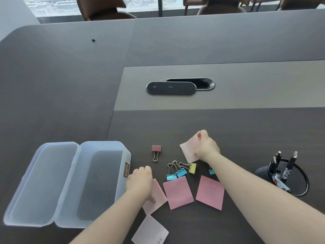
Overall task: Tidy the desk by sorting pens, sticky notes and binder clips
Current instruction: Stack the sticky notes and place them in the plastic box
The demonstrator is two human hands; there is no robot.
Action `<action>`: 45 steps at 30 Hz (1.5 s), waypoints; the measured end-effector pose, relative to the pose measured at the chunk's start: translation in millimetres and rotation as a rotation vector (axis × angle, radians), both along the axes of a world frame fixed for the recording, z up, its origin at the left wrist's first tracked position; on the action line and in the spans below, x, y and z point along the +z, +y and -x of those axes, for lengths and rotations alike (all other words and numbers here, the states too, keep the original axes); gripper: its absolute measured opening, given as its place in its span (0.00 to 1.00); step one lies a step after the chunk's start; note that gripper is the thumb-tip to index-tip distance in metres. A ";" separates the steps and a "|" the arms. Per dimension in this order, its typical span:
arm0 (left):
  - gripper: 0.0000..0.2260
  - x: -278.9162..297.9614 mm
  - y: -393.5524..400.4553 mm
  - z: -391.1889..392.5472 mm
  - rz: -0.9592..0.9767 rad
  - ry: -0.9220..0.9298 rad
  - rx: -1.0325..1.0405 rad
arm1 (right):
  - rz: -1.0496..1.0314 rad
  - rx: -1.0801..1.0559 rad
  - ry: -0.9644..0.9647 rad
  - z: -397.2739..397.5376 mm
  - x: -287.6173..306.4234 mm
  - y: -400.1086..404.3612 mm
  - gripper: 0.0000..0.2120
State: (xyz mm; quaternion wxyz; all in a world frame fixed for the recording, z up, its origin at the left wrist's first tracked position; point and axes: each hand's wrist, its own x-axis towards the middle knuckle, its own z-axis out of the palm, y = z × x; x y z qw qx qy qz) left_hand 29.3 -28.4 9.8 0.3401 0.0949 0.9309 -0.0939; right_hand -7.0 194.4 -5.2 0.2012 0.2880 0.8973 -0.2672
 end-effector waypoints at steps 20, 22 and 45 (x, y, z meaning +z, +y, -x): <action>0.11 5.8 -2.7 1.7 -0.364 0.045 0.354 | 0.355 -0.165 0.069 -45.1 21.2 13.4 0.11; 0.08 11.9 -3.8 1.3 -0.438 0.090 0.432 | 0.374 -0.160 0.034 -57.2 23.7 16.9 0.12; 0.13 -5.7 64.5 -33.4 -0.434 -0.044 -0.092 | -0.103 0.347 -0.188 -118.7 20.6 18.0 0.10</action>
